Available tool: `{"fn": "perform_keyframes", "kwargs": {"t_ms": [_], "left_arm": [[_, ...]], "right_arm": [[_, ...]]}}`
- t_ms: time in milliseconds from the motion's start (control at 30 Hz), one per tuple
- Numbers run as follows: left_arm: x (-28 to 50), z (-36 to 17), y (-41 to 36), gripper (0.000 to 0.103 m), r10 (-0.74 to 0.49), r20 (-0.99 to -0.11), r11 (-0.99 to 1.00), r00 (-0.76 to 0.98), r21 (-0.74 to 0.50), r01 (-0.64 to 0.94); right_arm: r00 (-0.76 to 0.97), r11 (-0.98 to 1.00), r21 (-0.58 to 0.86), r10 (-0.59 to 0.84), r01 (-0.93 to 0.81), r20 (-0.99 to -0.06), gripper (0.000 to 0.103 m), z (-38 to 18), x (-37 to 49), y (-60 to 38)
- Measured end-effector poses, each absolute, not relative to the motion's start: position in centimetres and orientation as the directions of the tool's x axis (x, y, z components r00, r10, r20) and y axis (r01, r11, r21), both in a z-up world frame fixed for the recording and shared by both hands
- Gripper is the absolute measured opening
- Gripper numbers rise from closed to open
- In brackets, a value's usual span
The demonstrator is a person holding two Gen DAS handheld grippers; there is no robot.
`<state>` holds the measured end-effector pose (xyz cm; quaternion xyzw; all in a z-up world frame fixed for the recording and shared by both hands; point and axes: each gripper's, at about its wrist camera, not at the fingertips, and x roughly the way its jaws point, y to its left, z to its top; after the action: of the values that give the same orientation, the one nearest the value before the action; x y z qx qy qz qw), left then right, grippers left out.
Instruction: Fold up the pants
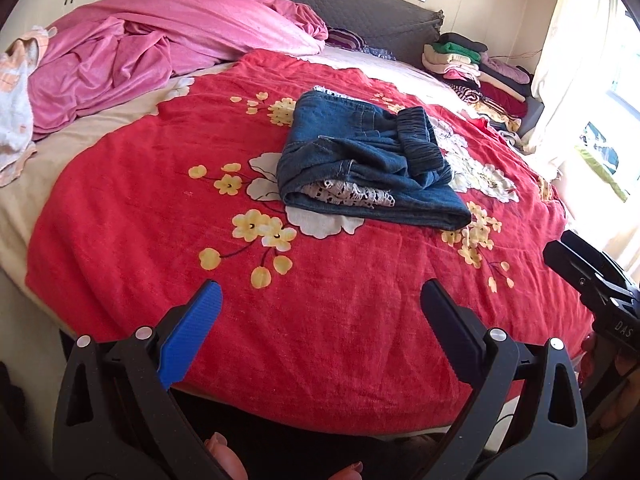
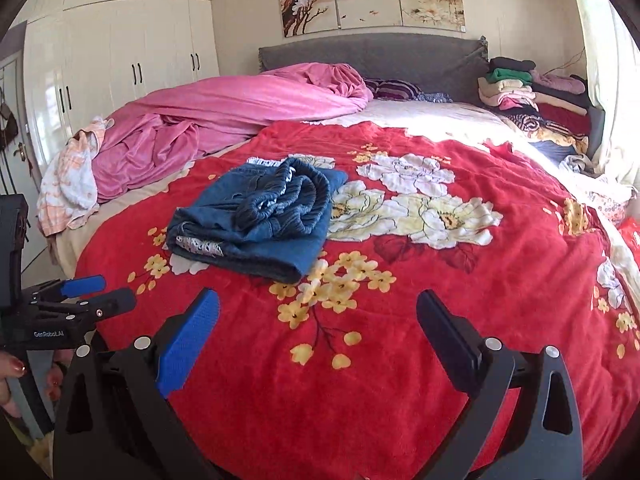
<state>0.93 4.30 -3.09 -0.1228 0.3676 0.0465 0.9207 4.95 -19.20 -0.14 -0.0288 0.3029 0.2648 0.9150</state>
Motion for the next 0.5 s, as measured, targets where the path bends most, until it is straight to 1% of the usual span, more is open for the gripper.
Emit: {"fn": "perform_keyframes", "kwargs": {"t_ms": [300,500], "left_arm": [[1.3,-4.3,4.1,0.093,-0.016,-0.714,0.965,0.7,-0.194,-0.176],[1.5,-4.8,4.2,0.093,-0.026,-0.72,0.964,0.693,-0.202,-0.173]], "right_arm": [[0.637,0.854,0.115,0.462,-0.507,-0.617,0.098,-2.1,5.3,-17.9],[0.625,0.848,0.109,0.463,-0.518,-0.629,0.098,-2.7,5.4,-17.3]]}}
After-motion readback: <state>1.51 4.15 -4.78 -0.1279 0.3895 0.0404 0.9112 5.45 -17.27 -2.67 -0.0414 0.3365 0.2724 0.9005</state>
